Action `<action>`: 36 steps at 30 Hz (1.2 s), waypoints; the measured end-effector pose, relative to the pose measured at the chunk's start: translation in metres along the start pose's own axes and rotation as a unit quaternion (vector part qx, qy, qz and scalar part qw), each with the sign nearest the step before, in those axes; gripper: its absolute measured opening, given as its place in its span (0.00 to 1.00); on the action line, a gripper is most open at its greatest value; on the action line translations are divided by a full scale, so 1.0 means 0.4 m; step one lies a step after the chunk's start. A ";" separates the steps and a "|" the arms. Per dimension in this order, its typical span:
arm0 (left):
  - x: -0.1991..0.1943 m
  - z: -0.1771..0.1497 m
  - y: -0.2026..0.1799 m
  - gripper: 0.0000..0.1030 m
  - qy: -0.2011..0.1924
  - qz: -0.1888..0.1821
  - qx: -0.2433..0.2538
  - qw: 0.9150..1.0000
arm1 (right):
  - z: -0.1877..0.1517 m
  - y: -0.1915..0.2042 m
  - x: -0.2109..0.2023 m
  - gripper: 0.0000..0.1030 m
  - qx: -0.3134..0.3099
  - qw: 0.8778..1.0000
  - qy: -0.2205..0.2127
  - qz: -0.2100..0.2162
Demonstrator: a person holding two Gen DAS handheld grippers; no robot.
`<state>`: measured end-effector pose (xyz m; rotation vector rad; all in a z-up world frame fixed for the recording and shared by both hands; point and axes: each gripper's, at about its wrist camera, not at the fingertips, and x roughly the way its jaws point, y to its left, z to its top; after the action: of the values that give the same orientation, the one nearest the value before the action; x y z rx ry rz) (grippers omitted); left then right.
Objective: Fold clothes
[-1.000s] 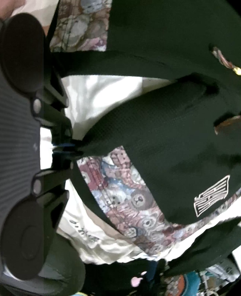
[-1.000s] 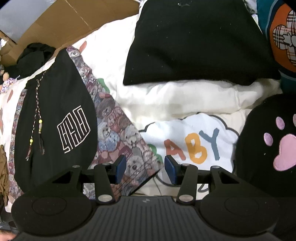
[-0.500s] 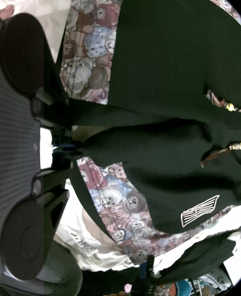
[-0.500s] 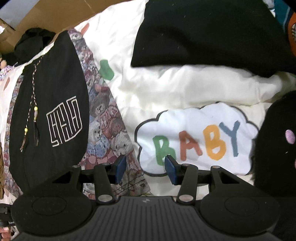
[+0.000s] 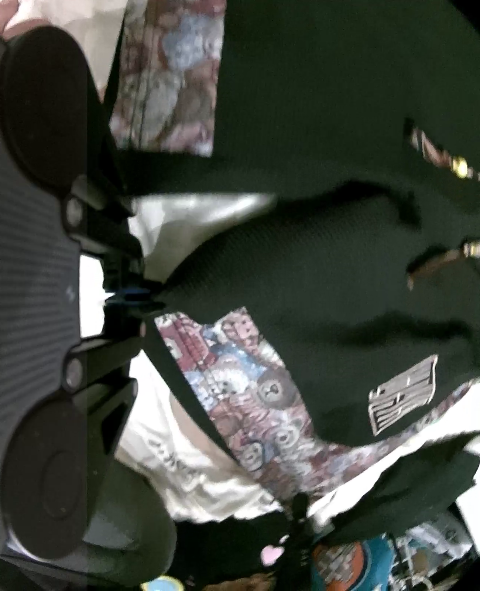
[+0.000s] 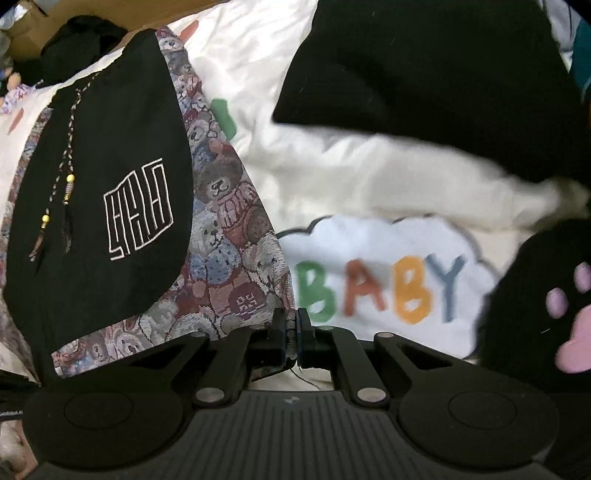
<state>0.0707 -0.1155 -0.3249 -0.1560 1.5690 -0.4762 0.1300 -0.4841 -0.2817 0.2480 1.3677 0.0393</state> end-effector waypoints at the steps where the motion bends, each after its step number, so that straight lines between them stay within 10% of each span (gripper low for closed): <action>1: 0.008 0.000 -0.012 0.03 0.002 -0.006 0.003 1.000 | 0.004 -0.001 -0.008 0.05 -0.004 1.000 -0.001 -0.006; 15: 0.038 -0.023 -0.023 0.15 0.014 -0.031 0.005 0.999 | -0.009 -0.006 -0.012 0.06 -0.015 0.998 0.000 -0.055; 18: 0.032 -0.021 -0.022 0.21 0.025 -0.028 0.006 0.999 | -0.008 -0.005 0.011 0.20 -0.006 0.997 0.013 -0.070; 21: -0.025 -0.002 -0.015 0.23 -0.001 -0.019 0.035 0.999 | -0.006 -0.015 0.001 0.33 0.009 0.997 0.007 -0.078; 36: -0.102 0.044 -0.041 0.22 -0.100 0.066 0.092 0.989 | 0.001 0.032 -0.041 0.34 0.015 0.999 -0.041 -0.021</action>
<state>0.0875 -0.1181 -0.2807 0.0407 1.3219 -0.4844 0.1284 -0.4745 -0.2634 0.2426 1.2913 -0.0266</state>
